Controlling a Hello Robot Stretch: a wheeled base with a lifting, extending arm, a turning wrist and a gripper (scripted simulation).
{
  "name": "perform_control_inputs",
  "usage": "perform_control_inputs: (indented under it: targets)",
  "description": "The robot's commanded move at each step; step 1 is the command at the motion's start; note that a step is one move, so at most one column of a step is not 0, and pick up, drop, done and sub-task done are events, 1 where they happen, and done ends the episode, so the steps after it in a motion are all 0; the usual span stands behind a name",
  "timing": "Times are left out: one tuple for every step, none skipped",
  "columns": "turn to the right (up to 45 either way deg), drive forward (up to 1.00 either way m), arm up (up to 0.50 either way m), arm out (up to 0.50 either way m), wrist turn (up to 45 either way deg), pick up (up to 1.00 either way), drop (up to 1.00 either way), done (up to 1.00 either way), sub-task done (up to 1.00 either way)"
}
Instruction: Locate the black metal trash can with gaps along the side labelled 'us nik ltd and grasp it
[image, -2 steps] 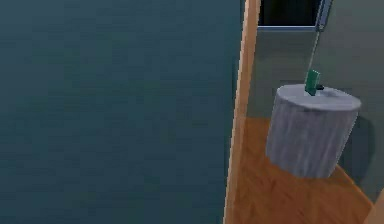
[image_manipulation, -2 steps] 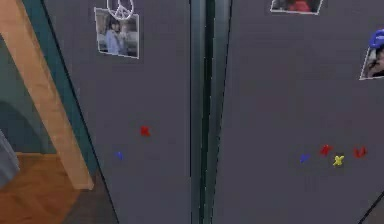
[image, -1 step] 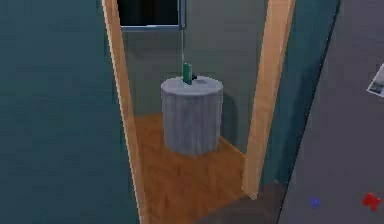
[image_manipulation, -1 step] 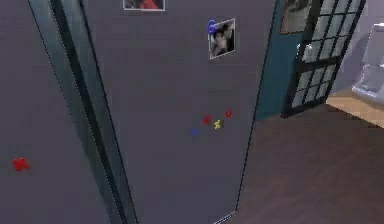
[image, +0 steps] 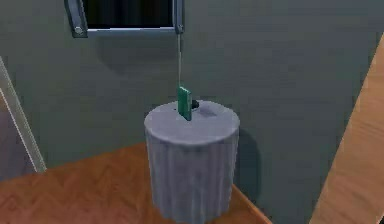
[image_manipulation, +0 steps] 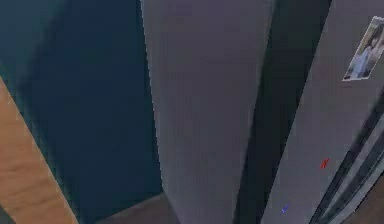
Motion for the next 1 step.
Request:
perform_control_inputs:
  targets:
    - [-21.0, 0.00, 0.00, 0.00, 0.0, 0.00, 0.00, 0.00, 0.00]
